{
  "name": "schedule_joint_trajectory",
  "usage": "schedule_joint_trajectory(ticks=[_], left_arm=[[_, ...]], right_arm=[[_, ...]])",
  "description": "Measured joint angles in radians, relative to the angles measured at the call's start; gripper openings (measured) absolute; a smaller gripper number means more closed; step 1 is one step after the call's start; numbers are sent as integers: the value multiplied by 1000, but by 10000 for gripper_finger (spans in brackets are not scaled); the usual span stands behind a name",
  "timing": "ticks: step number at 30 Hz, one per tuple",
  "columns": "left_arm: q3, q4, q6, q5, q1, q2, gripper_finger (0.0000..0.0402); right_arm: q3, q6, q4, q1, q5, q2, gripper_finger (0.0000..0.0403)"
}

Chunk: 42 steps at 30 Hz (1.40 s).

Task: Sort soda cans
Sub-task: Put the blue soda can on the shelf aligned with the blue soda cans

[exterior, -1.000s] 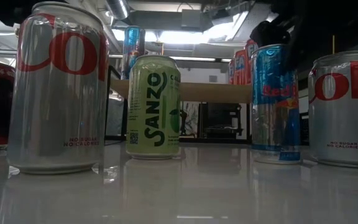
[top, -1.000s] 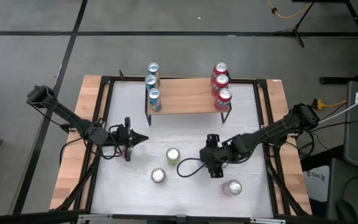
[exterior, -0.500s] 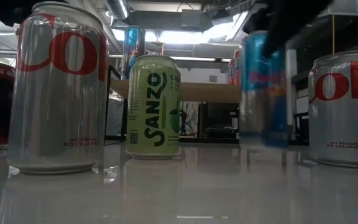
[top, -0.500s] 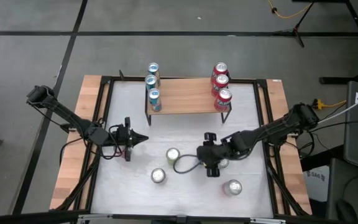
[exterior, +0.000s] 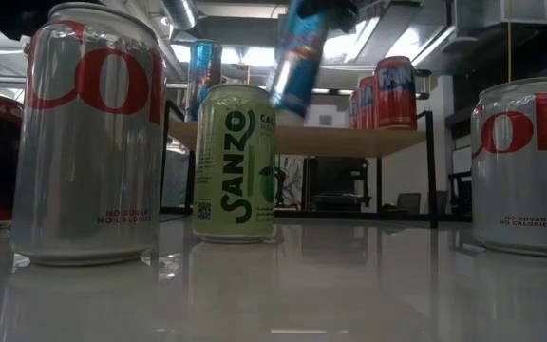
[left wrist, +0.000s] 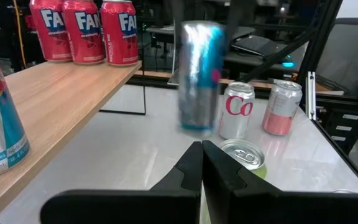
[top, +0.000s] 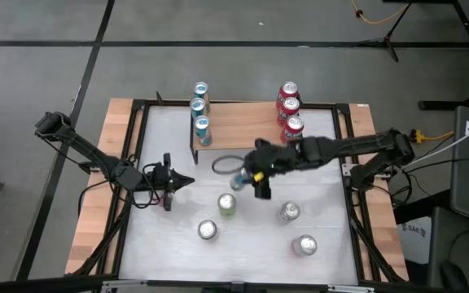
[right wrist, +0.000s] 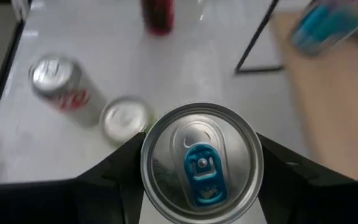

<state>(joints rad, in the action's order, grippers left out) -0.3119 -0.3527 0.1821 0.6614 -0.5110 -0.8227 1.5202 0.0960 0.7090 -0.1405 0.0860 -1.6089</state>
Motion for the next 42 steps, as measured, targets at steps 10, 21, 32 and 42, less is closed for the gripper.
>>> schedule_joint_trajectory(ticks=[10, 21, 32, 42], left_arm=[[0, -4, 0, 7, 76, 0, 0], [0, -79, -5, -96, 263, -72, 0], [0, -254, -9, -218, 354, -204, 0], [0, -347, -9, -266, 375, -272, 0]], right_arm=[[129, -137, -5, 188, -52, 0, 223], [141, -210, -4, 369, -130, 1, 224], [141, -236, 32, 403, -132, 1, 225], [141, -236, 108, 403, -132, -14, 225]])
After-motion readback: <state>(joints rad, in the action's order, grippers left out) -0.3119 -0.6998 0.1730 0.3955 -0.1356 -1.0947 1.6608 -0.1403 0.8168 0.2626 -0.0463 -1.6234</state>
